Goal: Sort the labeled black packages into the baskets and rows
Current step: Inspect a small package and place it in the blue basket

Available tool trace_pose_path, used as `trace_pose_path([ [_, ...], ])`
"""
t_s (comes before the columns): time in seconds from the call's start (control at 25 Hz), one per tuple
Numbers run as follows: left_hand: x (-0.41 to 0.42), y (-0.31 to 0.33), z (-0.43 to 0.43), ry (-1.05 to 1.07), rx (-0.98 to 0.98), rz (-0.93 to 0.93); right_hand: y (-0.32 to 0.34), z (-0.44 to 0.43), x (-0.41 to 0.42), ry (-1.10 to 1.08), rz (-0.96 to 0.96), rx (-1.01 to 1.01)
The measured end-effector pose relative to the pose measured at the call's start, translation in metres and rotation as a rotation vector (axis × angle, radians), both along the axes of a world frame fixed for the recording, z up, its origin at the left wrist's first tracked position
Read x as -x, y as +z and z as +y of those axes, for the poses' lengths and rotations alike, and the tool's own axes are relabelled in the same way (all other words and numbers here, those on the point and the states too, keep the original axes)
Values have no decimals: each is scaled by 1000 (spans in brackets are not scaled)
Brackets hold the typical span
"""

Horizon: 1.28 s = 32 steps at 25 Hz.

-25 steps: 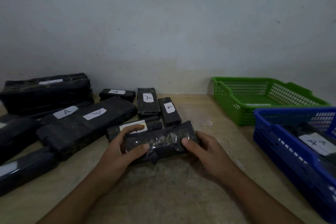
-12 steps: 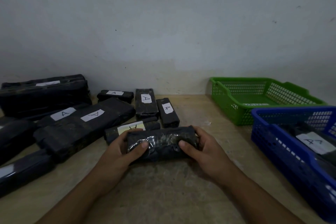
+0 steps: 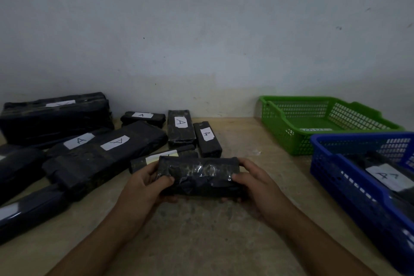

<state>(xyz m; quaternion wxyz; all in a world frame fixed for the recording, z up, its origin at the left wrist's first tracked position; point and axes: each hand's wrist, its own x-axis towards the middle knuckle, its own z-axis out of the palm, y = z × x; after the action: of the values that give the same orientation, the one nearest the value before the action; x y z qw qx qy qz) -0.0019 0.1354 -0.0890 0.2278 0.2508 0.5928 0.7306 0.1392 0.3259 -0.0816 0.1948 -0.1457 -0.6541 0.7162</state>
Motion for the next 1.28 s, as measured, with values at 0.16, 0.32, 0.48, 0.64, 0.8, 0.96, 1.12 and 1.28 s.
trace_pose_path([
  [0.16,-1,1,1,-35,-65,-65,0,0,-1,-29,-13,-100],
  [0.32,-1,0,1,-20,-45,-80,2,0,-1,-71,-36,-144],
  [0.48,-4,3,0,77,47,-19,2,-2,-4,-1,-48,-125],
  [0.64,-3,4,-1,80,57,-26,2,-2,-5,89,-31,-105],
  [0.8,-1,4,-1,-34,-50,-126,2,0,-4,34,5,-122],
  [0.96,-2,5,-3,-81,-47,-64,7,-1,-3,-26,14,-153],
  [1.12,-7,6,-2,-38,-12,41,6,-3,-3,-10,-12,-110],
  [1.28,-5,4,0,-41,-43,-29,8,-6,-5,-32,41,-43],
])
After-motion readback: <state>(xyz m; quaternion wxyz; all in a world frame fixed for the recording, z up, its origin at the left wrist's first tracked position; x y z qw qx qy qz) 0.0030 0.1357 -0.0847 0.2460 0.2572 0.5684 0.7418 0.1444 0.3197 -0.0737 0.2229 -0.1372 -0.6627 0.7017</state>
